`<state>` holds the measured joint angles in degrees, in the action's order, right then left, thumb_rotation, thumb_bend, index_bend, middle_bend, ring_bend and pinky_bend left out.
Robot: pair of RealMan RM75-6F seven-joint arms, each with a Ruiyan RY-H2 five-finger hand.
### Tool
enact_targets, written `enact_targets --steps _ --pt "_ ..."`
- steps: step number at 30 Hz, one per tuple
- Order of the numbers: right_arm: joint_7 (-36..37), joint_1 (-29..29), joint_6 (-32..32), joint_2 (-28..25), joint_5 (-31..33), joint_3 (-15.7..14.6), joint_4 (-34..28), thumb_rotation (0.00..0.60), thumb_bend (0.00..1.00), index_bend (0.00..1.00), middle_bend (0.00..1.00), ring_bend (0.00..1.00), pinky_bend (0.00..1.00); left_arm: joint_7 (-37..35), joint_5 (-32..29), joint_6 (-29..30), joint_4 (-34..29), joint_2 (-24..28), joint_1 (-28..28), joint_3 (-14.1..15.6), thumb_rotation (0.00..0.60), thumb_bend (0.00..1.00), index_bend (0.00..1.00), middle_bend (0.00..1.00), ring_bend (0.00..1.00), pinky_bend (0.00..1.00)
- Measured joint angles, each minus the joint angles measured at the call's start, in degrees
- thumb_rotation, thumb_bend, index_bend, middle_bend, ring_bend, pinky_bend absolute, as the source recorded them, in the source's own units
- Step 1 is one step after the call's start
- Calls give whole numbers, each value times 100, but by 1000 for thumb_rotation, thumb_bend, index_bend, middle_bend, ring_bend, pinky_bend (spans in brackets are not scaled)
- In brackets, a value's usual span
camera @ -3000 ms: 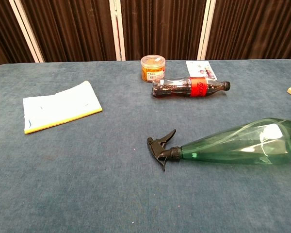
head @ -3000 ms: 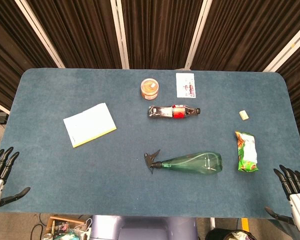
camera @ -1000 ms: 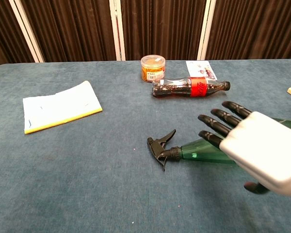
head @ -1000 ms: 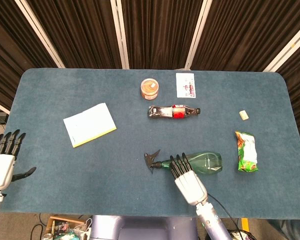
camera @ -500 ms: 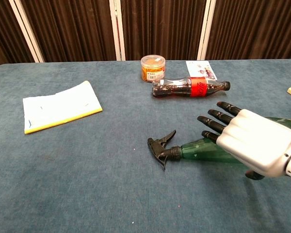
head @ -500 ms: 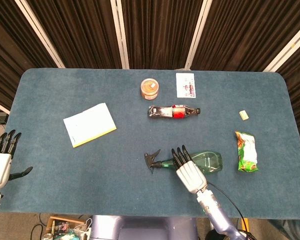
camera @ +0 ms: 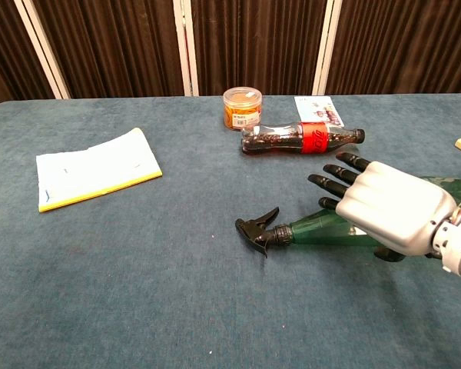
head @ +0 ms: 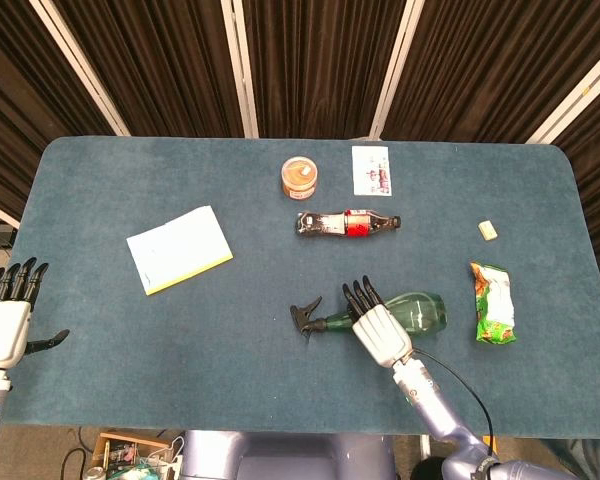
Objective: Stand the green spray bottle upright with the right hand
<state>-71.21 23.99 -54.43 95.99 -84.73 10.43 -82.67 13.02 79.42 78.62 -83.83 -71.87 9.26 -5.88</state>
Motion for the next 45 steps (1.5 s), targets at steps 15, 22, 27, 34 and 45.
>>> enact_targets --steps 15,22,27,34,45 --pt "622 101 -846 -124 -652 -208 -480 600 438 812 74 0 0 -188 177 242 -58 89 -72 79 600 9 0 0 0 47" --pt "1531 83 -961 -425 -570 -172 -1464 600 431 829 95 0 0 -341 325 381 -68 139 -113 128 600 8 0 0 0 47" --pt "2728 66 -1107 -609 -484 -50 -2006 600 431 864 132 0 2 -312 385 465 -45 129 -126 143 600 8 0 0 0 47" --pt "5166 -19 -1390 -739 -24 381 -2489 600 416 872 155 0 63 -208 411 553 -34 76 -152 153 600 8 0 0 0 47" --pt "8554 -327 -2057 -785 26 631 -2213 600 418 874 157 0 74 27 354 550 -64 -10 -165 176 600 9 0 0 0 47"
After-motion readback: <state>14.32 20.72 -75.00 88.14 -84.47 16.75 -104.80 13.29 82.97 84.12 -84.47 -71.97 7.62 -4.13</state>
